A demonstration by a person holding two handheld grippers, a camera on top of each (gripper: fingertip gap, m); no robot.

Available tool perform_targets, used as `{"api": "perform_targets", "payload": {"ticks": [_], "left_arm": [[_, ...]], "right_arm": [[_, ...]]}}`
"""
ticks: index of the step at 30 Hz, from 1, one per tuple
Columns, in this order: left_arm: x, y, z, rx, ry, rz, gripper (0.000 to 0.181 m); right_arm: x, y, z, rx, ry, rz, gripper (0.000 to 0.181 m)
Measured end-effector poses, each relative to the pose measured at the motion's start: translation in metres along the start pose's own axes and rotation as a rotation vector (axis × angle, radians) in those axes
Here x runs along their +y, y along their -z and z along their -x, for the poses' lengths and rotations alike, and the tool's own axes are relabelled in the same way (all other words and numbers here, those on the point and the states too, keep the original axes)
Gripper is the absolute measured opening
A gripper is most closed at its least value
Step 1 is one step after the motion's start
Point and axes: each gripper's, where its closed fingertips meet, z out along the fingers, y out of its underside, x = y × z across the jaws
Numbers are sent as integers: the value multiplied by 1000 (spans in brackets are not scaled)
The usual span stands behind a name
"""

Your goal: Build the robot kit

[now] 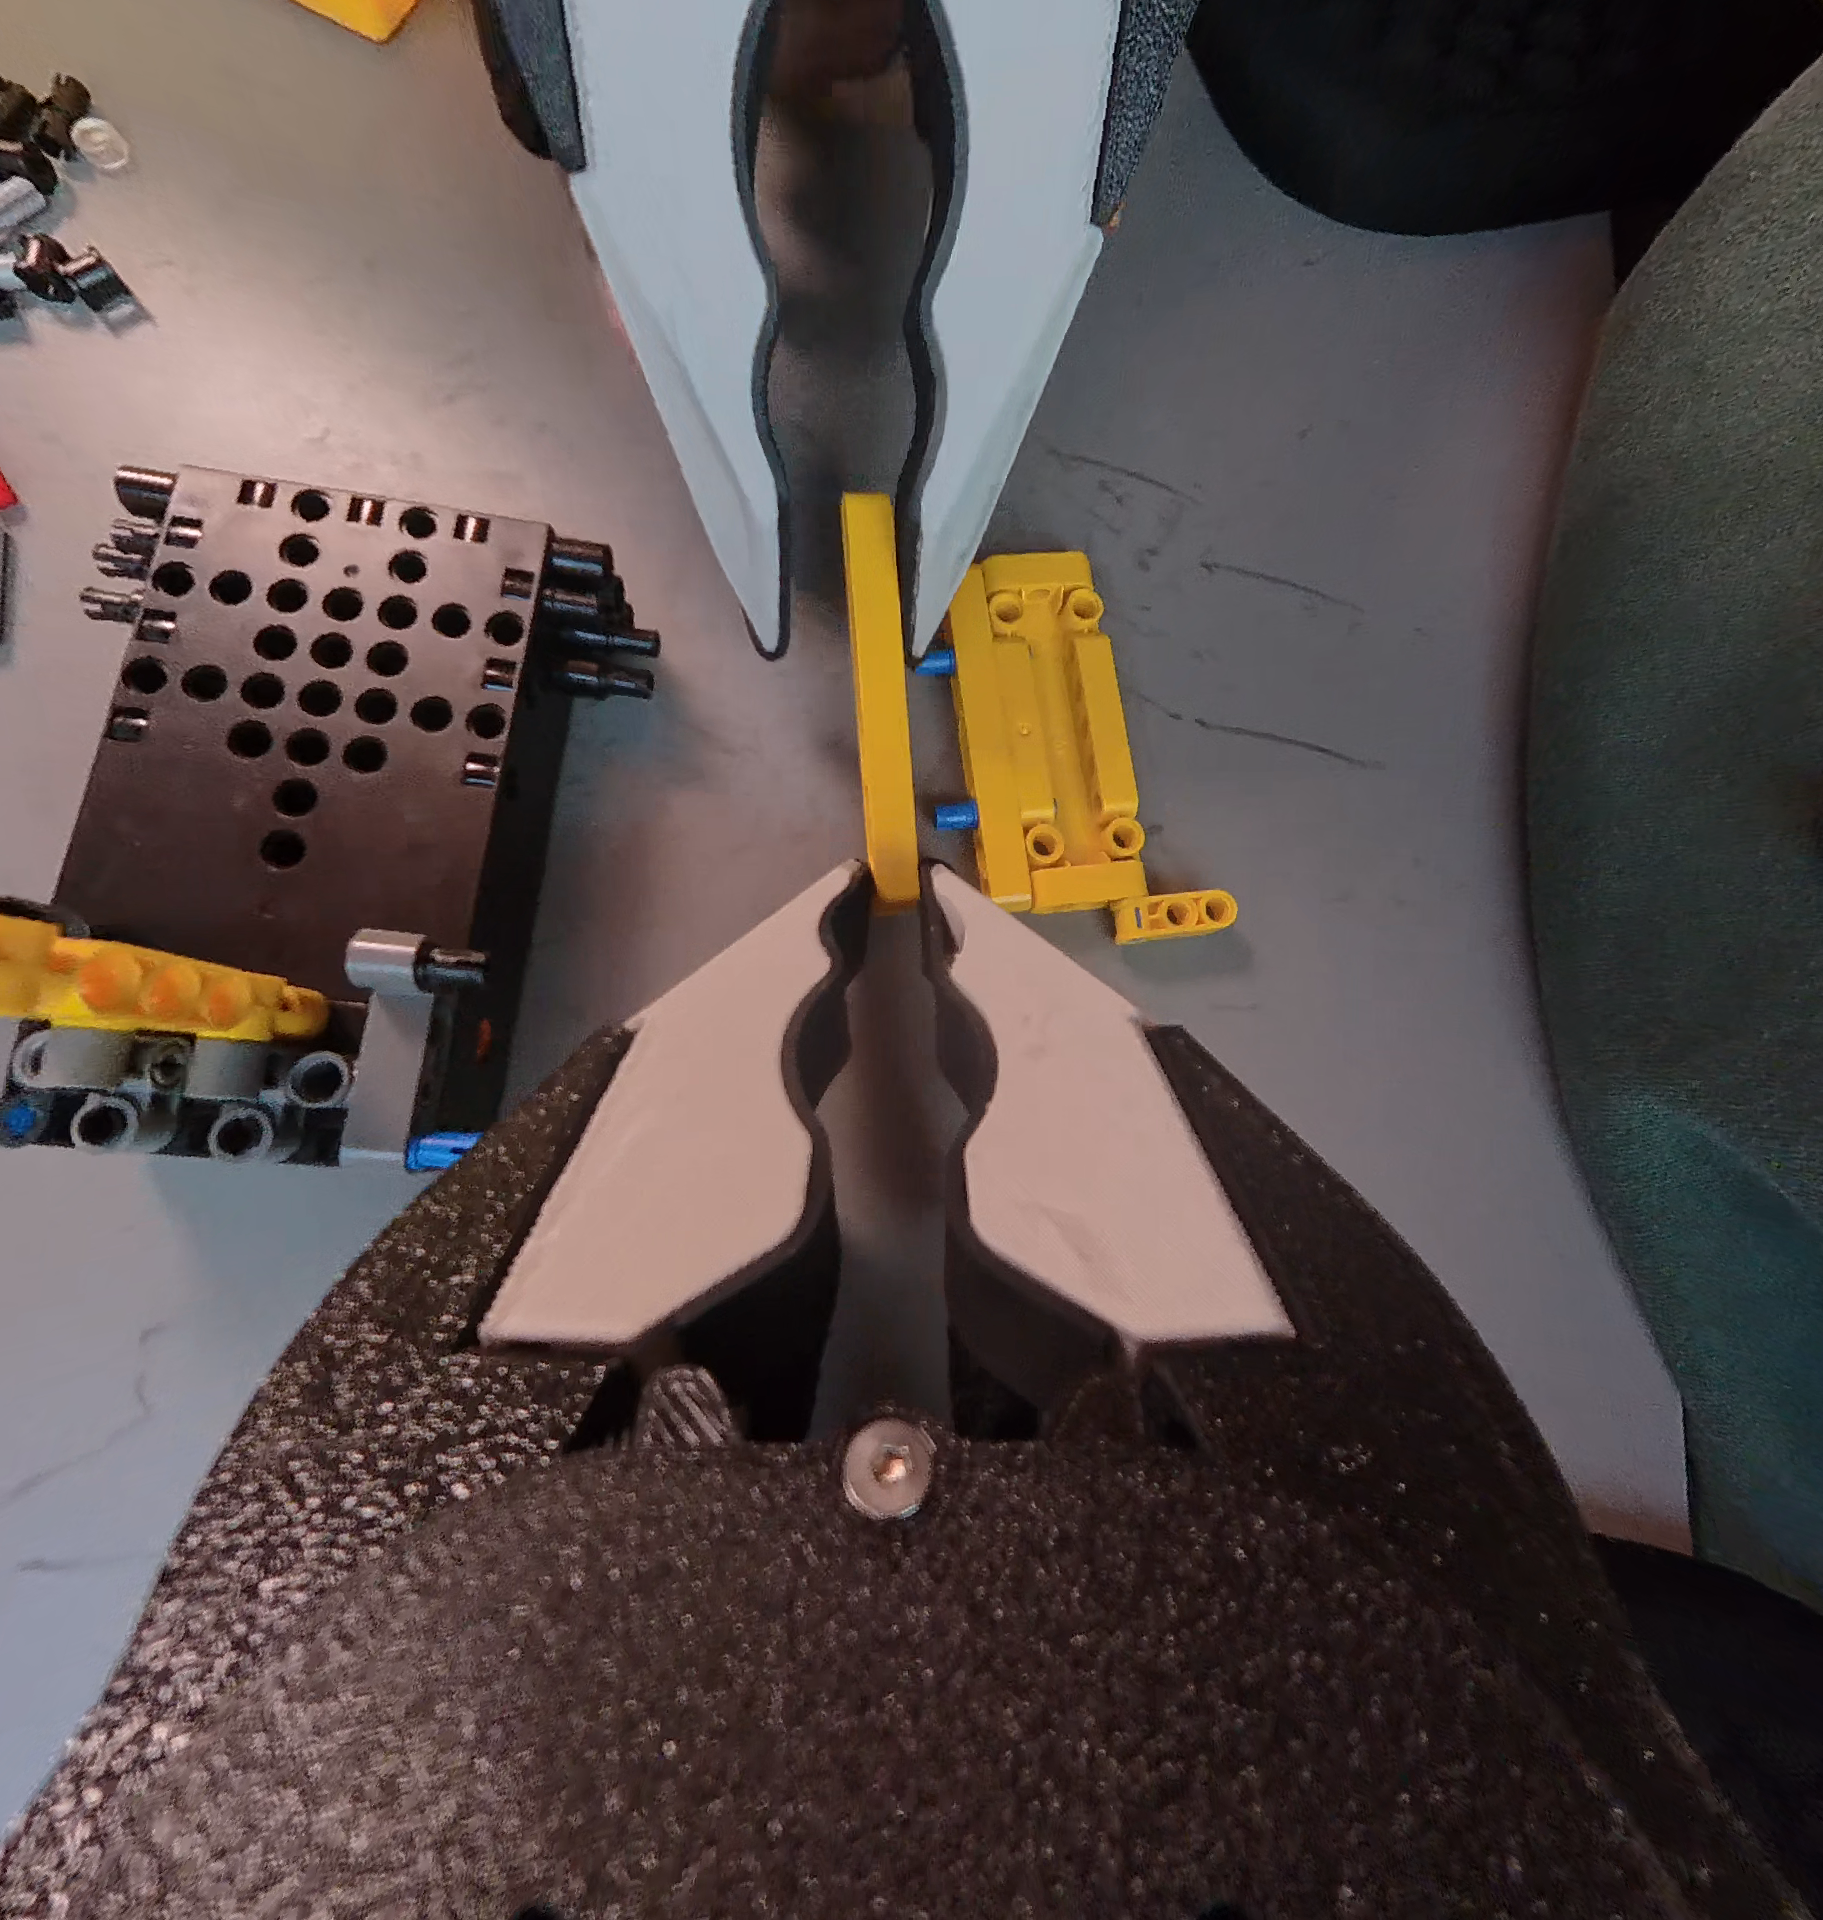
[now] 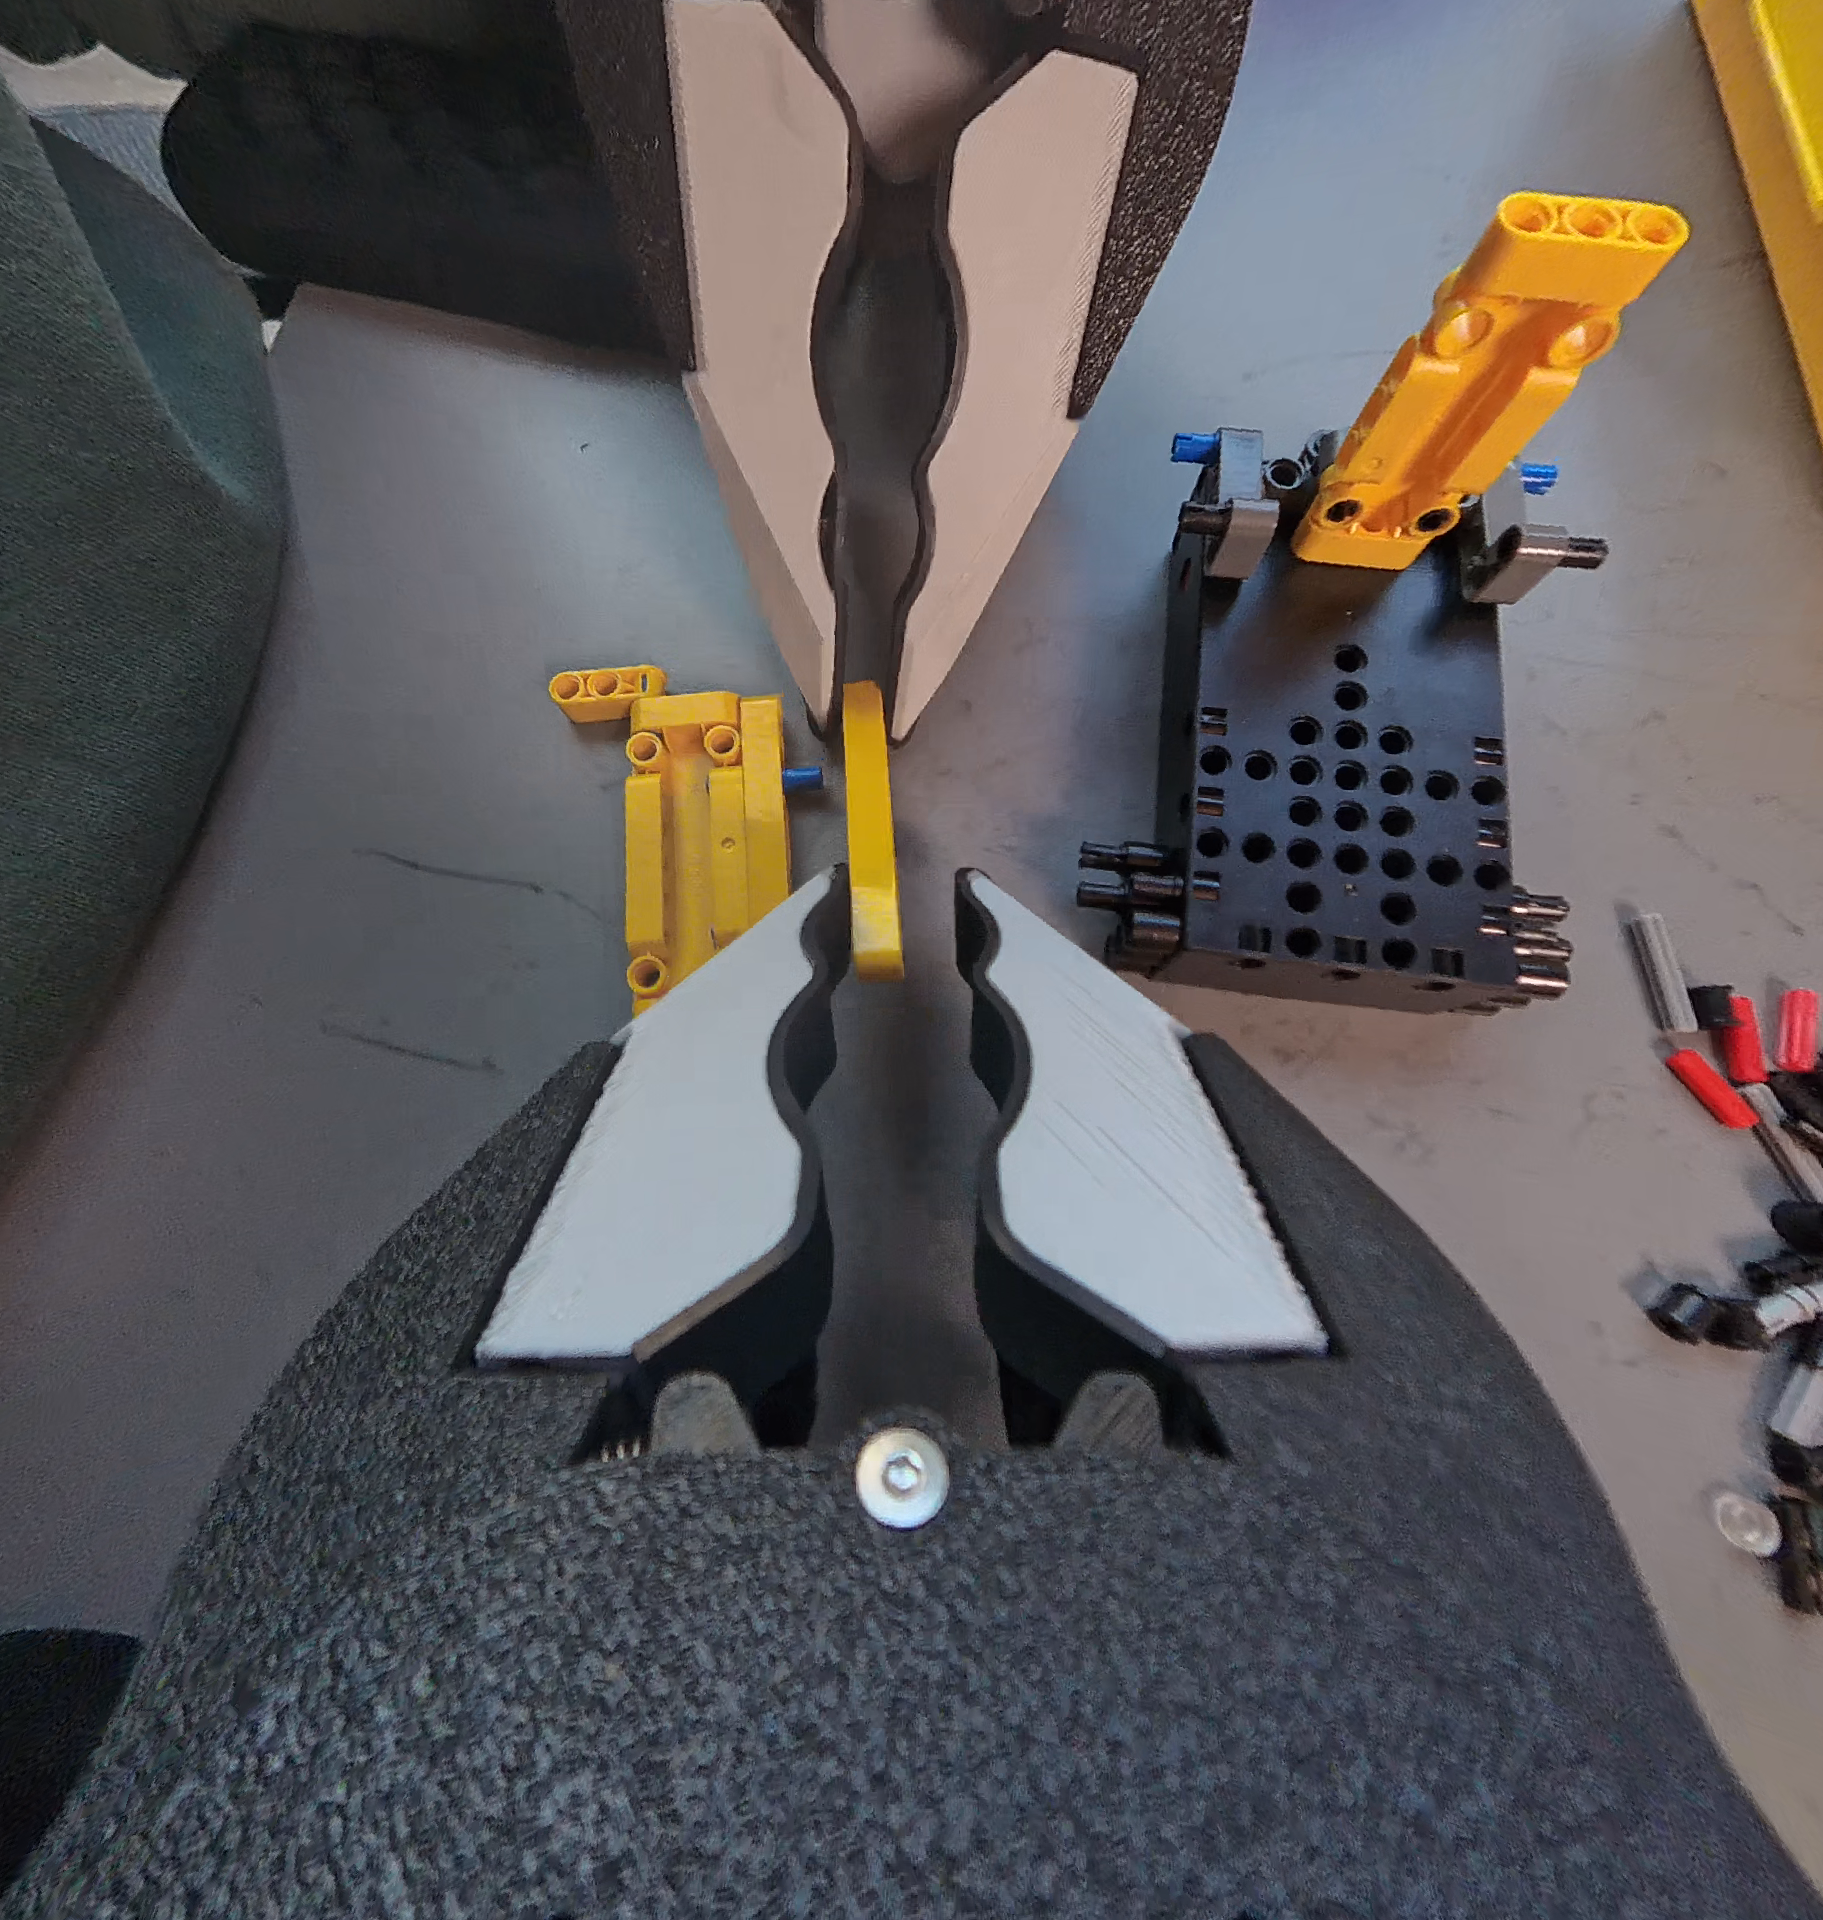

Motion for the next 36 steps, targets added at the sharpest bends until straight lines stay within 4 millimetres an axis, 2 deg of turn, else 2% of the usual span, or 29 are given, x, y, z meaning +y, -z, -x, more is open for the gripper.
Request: {"api": "perform_targets", "payload": {"ticks": [3, 8, 22, 36], "left_arm": [[0, 1, -1, 26, 28, -2, 8], [0, 1, 0, 40, 44, -7, 9], [1, 2, 2, 7, 12, -5, 14], [2, 2, 2, -4, 11, 7, 8]], "right_arm": [[3, 6, 0, 15, 40, -3, 17], [11, 4, 1, 32, 78, 52, 8], [16, 2, 1, 42, 73, 119, 8], [16, 5, 1, 47, 78, 95, 9]]}}
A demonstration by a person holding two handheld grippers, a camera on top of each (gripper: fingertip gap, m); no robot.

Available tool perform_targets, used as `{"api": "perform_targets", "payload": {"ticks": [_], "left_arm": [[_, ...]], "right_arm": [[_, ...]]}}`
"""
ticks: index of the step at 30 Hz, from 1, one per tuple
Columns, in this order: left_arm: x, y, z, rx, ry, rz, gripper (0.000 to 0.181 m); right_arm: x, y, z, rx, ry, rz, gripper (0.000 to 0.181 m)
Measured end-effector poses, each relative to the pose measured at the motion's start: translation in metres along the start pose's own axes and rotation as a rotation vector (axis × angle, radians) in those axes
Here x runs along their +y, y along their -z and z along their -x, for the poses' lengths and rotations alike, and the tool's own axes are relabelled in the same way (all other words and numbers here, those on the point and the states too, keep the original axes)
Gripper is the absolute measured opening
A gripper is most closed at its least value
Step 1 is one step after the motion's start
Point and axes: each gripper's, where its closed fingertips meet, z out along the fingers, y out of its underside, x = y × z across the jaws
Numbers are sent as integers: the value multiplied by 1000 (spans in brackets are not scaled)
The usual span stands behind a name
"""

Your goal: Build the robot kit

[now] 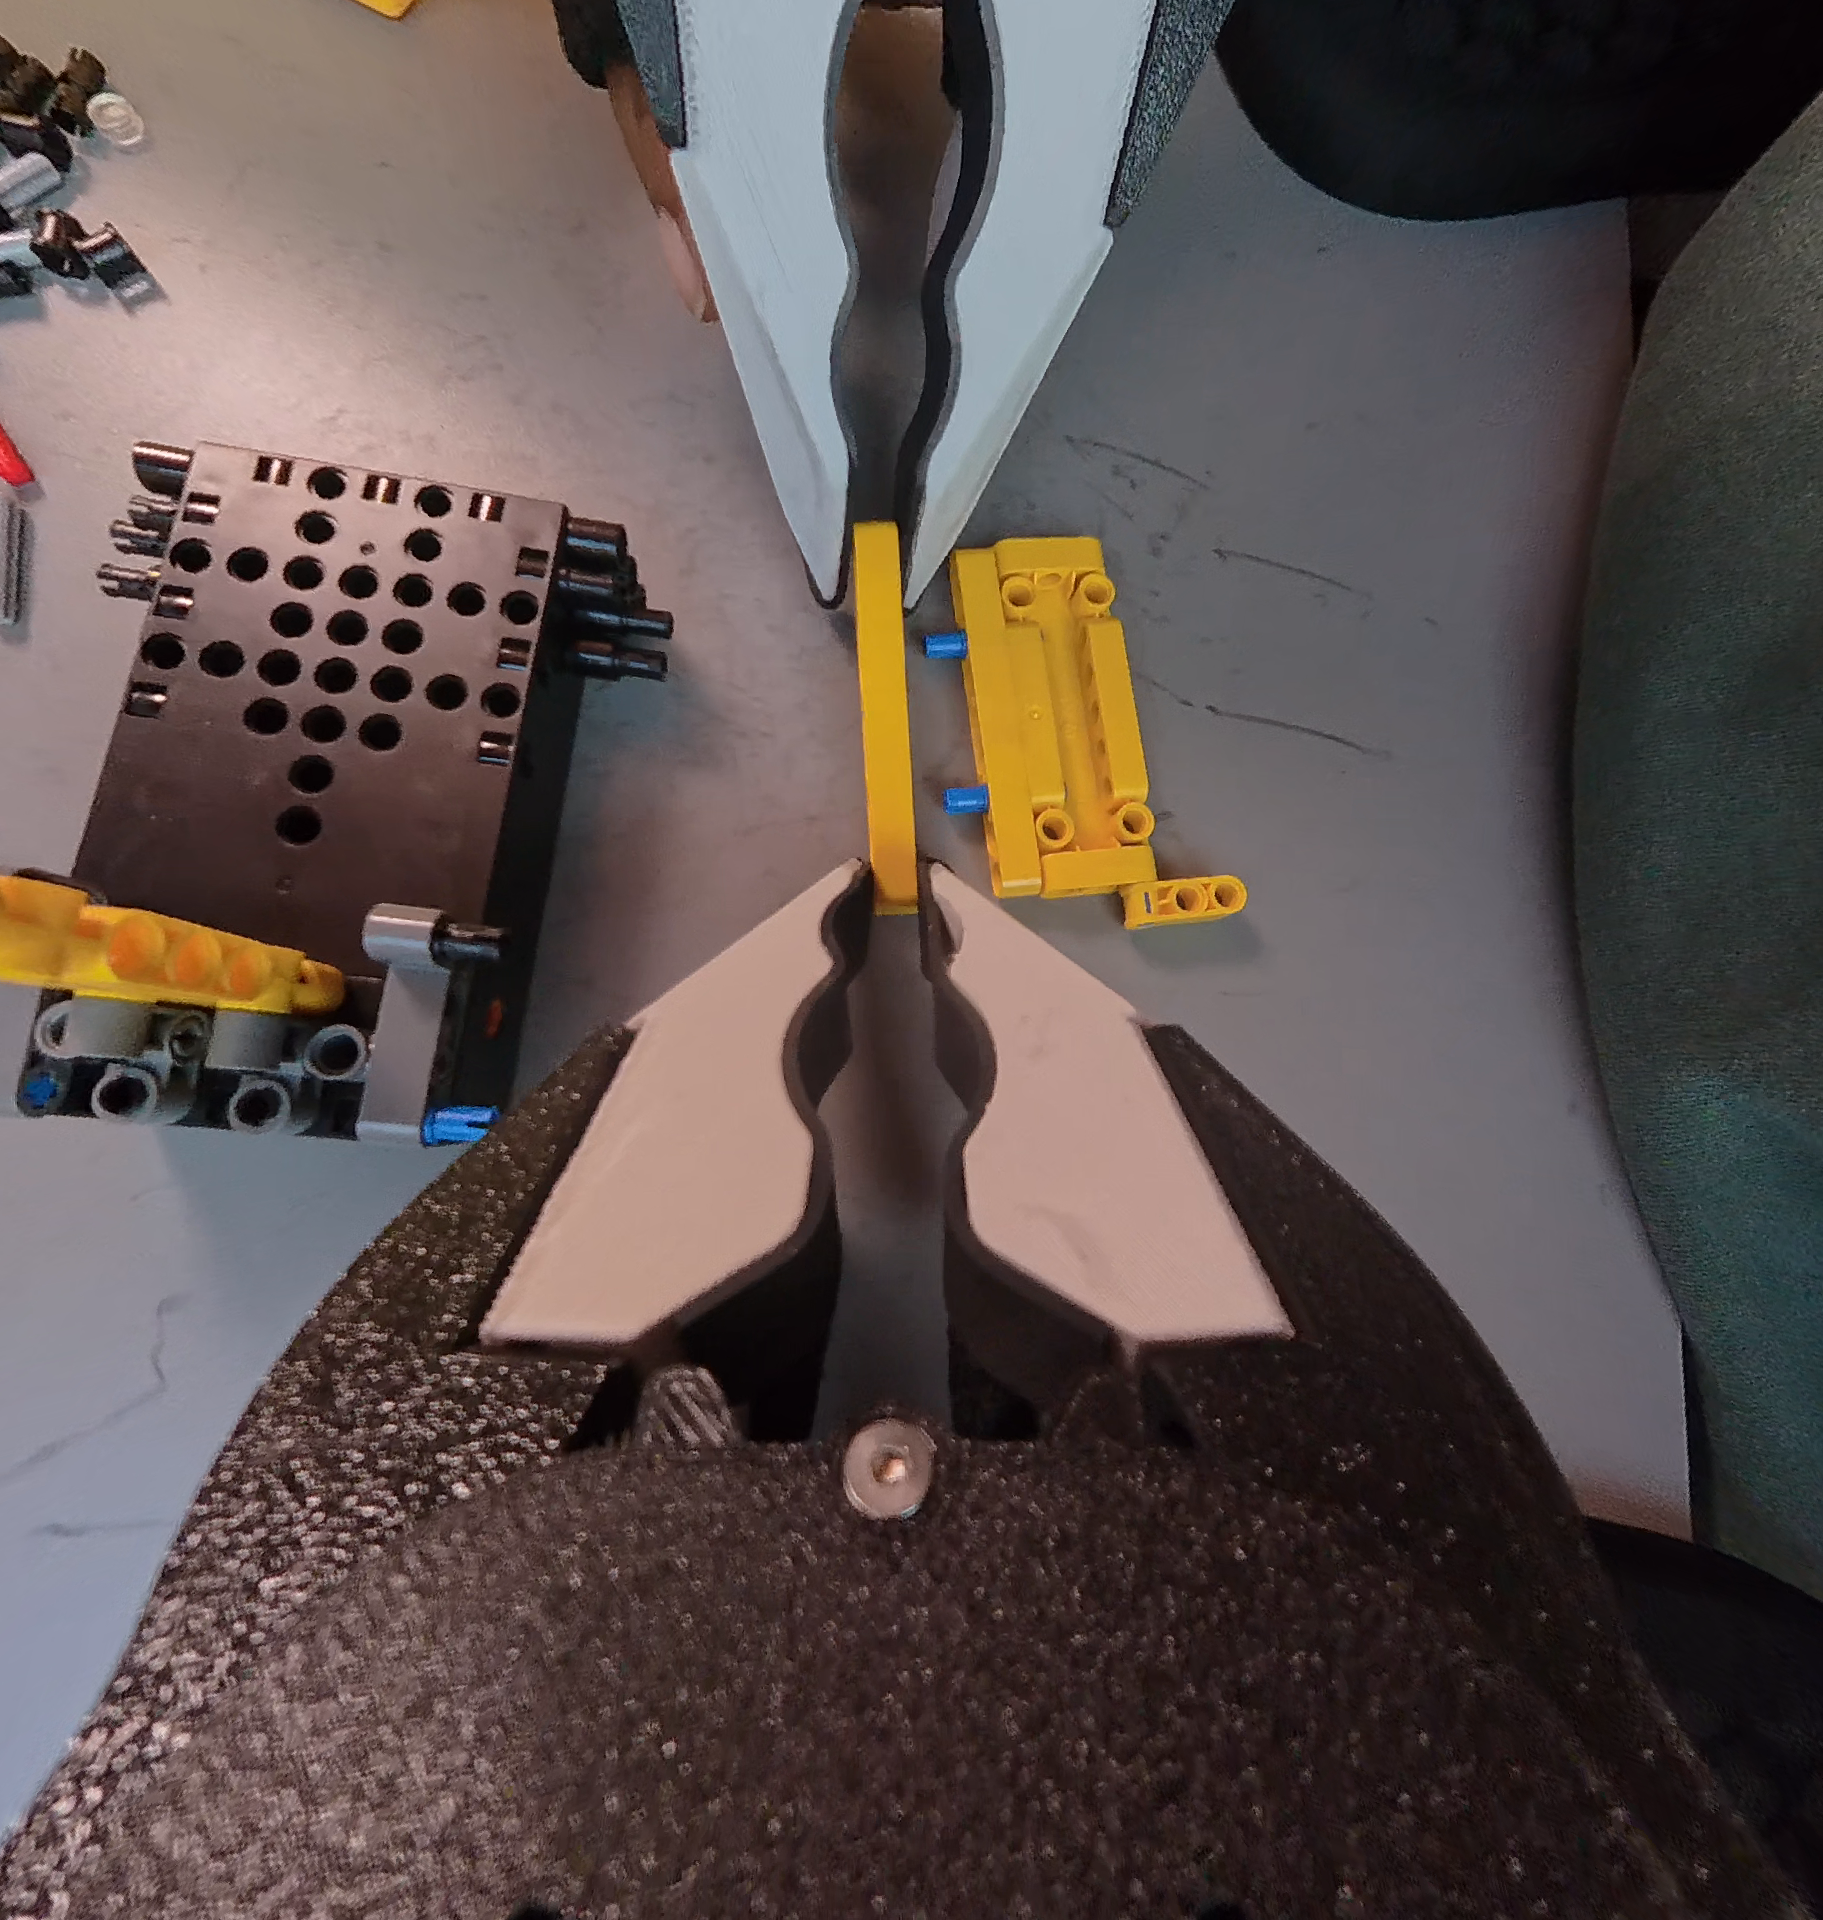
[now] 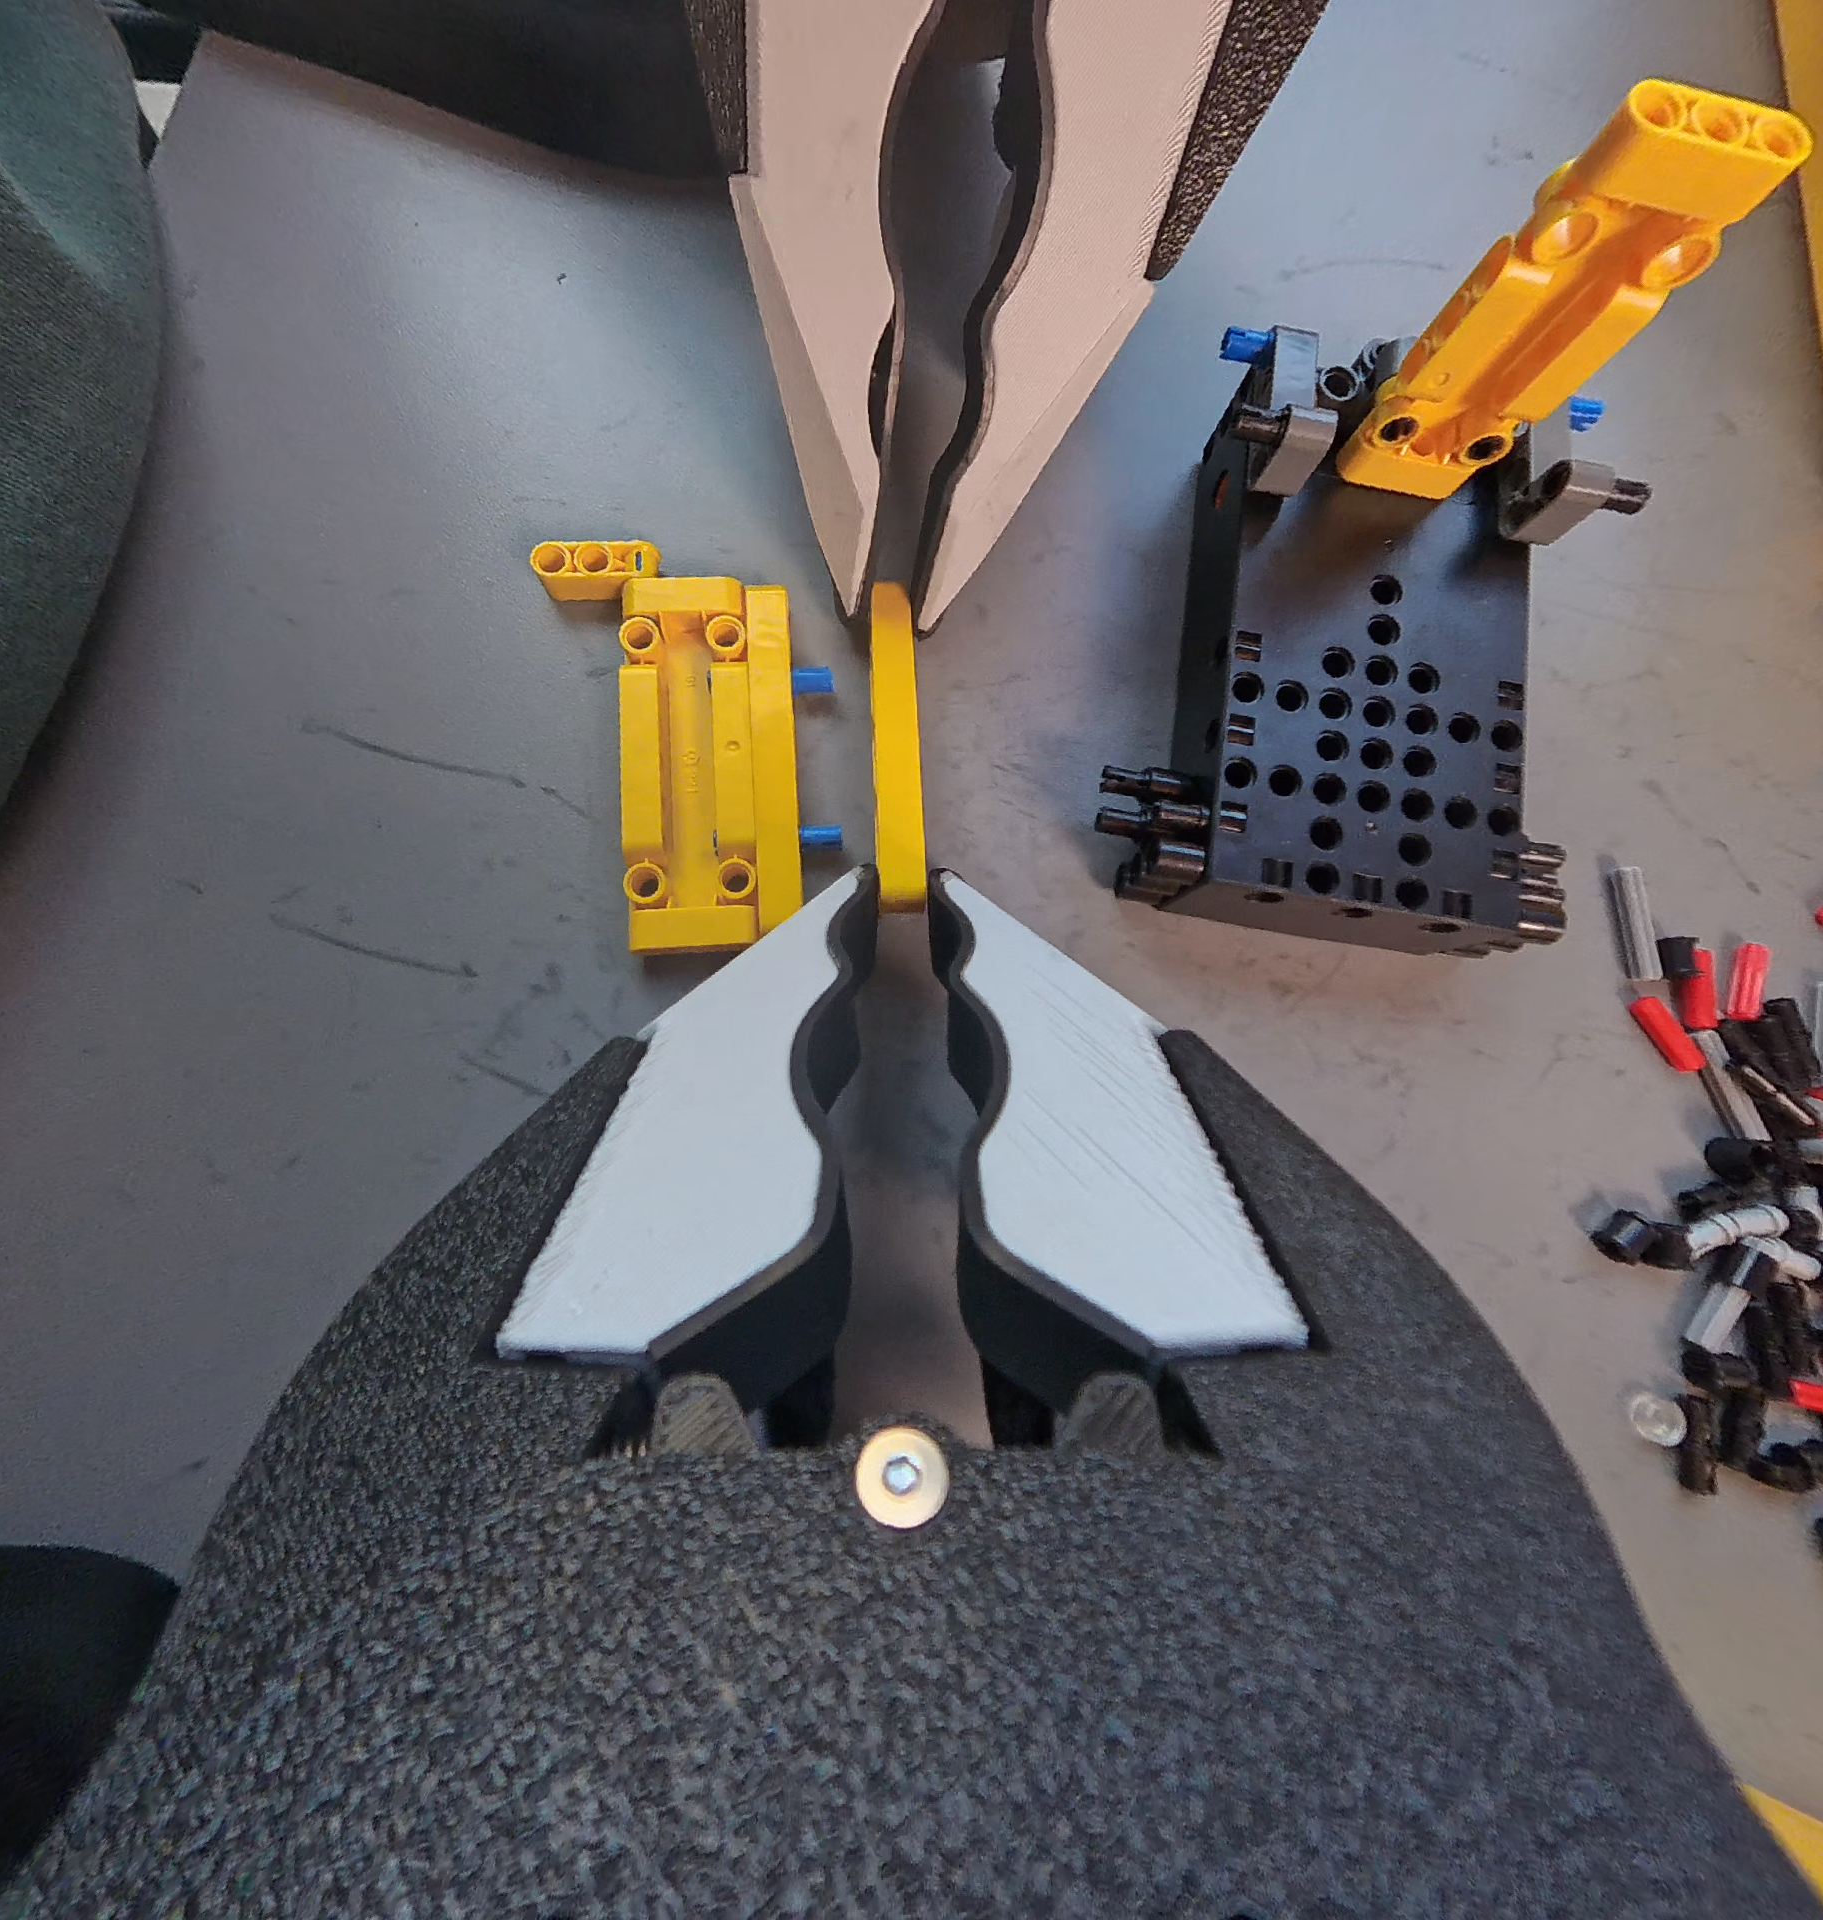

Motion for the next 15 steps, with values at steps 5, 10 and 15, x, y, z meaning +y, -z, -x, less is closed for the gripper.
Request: {"api": "perform_targets", "payload": {"ticks": [5, 10, 15], "left_arm": [[0, 0, -1, 6, -2, 3, 8], [0, 0, -3, 26, 2, -1, 9], [1, 1, -6, 41, -7, 0, 12]], "right_arm": [[1, 1, 3, -8, 5, -5, 8], [2, 0, 4, -6, 17, 11, 8], [2, 0, 4, 2, 21, 7, 8]]}}
